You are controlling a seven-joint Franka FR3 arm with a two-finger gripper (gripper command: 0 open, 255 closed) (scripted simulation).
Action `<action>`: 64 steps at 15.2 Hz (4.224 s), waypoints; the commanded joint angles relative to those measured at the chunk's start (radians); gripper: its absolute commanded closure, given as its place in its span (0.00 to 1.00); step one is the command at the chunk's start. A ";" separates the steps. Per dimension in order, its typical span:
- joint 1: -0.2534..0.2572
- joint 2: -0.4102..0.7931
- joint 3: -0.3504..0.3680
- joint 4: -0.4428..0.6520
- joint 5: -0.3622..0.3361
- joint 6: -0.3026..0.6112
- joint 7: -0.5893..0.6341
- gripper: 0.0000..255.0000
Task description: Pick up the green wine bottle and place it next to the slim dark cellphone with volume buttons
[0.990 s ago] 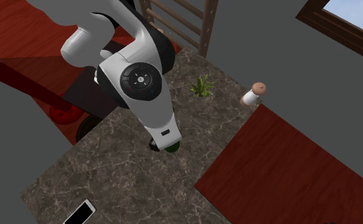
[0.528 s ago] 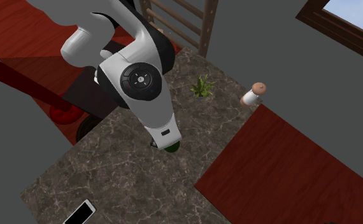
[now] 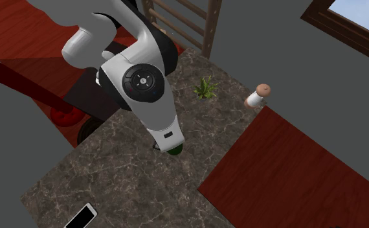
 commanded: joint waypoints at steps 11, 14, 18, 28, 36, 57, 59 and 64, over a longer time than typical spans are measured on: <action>0.002 -0.032 0.009 0.117 -0.004 -0.149 0.002 1.00; 0.003 -0.036 0.011 0.154 -0.004 -0.189 0.002 1.00; -0.027 -0.065 -0.030 0.136 -0.018 -0.195 -0.062 1.00; -0.121 -0.092 -0.183 0.130 -0.052 -0.198 -0.297 1.00; -0.185 -0.030 -0.326 0.205 -0.035 -0.203 -0.514 1.00; -0.296 0.231 -0.522 0.303 0.156 -0.103 -0.885 1.00; -0.298 0.241 -0.522 0.277 0.165 -0.070 -0.892 1.00; -0.298 0.241 -0.522 0.277 0.165 -0.070 -0.892 1.00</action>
